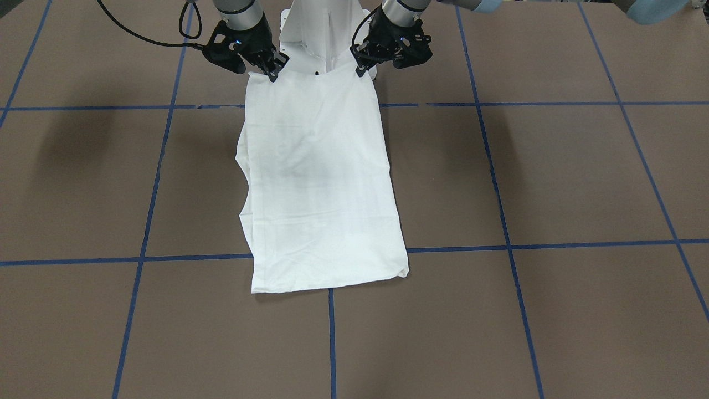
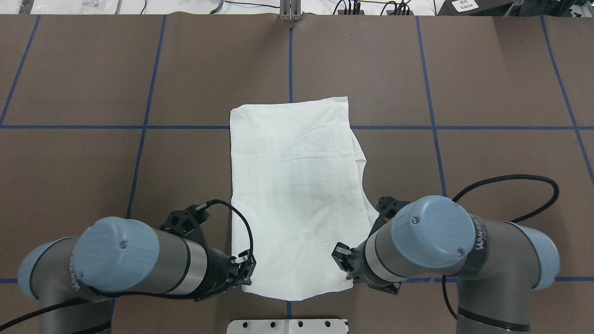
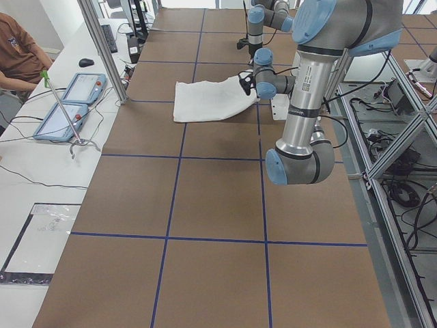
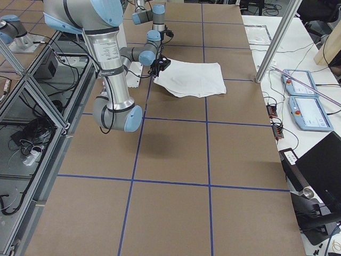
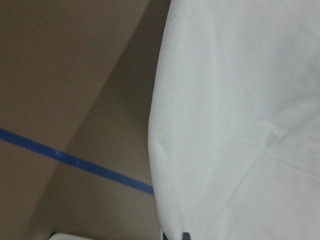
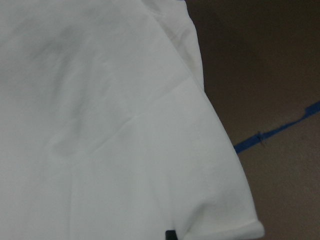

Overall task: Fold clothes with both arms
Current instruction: 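Lift the near end with both grippers and fold it toward the far end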

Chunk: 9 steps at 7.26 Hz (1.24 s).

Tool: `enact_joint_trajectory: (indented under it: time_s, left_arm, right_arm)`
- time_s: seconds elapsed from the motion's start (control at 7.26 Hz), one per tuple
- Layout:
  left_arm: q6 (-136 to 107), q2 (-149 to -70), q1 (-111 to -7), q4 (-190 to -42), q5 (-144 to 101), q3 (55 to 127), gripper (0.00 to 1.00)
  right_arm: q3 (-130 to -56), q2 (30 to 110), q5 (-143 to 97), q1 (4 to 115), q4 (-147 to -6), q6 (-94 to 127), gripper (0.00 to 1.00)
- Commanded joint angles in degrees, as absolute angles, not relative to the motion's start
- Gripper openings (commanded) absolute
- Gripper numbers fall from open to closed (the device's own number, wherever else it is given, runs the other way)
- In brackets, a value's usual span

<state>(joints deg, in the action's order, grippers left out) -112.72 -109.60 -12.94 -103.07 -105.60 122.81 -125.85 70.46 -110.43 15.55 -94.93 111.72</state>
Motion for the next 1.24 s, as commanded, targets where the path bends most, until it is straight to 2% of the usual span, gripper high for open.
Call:
enact_joint_trajectory:
  time_s: [0.0, 0.28, 0.55, 0.83, 0.96, 1.1]
  left_arm:
    - [-112.85, -107.14, -10.99, -98.36, -105.56, 129.10, 0.00]
    - [-112.24, -108.54, -11.95, -97.56, -105.64, 127.19, 0.00]
    - [-111.10, -112.84, -18.77, -97.47, -105.73, 122.88, 0.00]
    - [-106.99, -113.90, -25.28, -97.38, -105.99, 120.51, 0.00]
    - [-105.40, -114.34, -28.27, -97.47, -106.08, 119.54, 0.00]
    - [-104.51, -117.30, -30.39, -97.47, -106.08, 115.62, 0.00]
  right_arm:
    - [-129.73, 71.46, -114.87, 14.68, -97.99, 111.80, 0.00]
    - [-127.11, 67.44, -113.56, 17.47, -97.65, 111.27, 0.00]
    - [-125.34, 66.97, -112.95, 22.39, -97.56, 109.70, 0.00]
    - [-122.62, 65.58, -112.41, 27.14, -97.56, 105.49, 0.00]
    - [-119.82, 64.35, -112.85, 29.68, -97.30, 103.73, 0.00]
    - [-116.31, 61.64, -112.76, 32.32, -97.29, 101.97, 0.00]
